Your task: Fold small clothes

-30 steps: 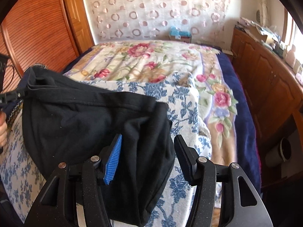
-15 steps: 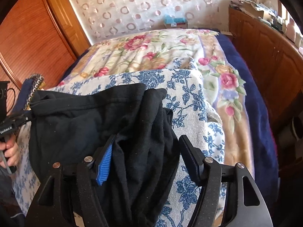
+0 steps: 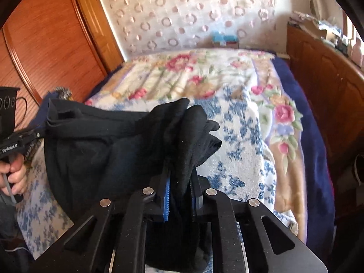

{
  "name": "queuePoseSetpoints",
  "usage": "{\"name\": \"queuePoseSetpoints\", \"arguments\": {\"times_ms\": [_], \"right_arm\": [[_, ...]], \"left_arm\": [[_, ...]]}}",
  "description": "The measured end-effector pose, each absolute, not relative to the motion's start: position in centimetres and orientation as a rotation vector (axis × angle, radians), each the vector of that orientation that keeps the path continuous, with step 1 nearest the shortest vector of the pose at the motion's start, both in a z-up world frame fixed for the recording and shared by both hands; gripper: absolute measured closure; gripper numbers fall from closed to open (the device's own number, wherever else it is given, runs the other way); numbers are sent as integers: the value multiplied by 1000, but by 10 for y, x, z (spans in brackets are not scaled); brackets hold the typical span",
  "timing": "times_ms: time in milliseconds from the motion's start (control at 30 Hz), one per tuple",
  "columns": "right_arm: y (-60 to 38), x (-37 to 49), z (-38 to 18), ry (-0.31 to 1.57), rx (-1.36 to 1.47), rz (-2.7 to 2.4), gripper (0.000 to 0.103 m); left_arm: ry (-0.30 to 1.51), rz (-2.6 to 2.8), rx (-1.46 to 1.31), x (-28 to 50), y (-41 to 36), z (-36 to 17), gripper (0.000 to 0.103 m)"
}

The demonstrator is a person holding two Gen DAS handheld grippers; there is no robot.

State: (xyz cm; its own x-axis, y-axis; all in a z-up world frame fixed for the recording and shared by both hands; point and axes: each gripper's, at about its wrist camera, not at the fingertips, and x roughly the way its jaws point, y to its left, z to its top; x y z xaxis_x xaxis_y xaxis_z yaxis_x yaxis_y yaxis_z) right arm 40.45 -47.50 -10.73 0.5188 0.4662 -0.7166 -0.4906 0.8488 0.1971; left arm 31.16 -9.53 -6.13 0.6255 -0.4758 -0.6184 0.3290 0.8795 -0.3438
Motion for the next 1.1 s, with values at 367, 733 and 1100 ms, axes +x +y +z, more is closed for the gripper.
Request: {"name": "queuePoseSetpoints", "arguments": {"times_ms": [367, 733, 1100], "right_arm": [[-388, 362, -18, 612, -81, 744, 94], [-182, 360, 44, 470, -282, 1038, 94], [8, 364, 8, 517, -426, 1118, 95]], "left_arm": [[556, -348, -283, 227, -2, 6, 94], [432, -2, -382, 132, 151, 17, 94], [520, 202, -537, 112, 217, -80, 94]]}}
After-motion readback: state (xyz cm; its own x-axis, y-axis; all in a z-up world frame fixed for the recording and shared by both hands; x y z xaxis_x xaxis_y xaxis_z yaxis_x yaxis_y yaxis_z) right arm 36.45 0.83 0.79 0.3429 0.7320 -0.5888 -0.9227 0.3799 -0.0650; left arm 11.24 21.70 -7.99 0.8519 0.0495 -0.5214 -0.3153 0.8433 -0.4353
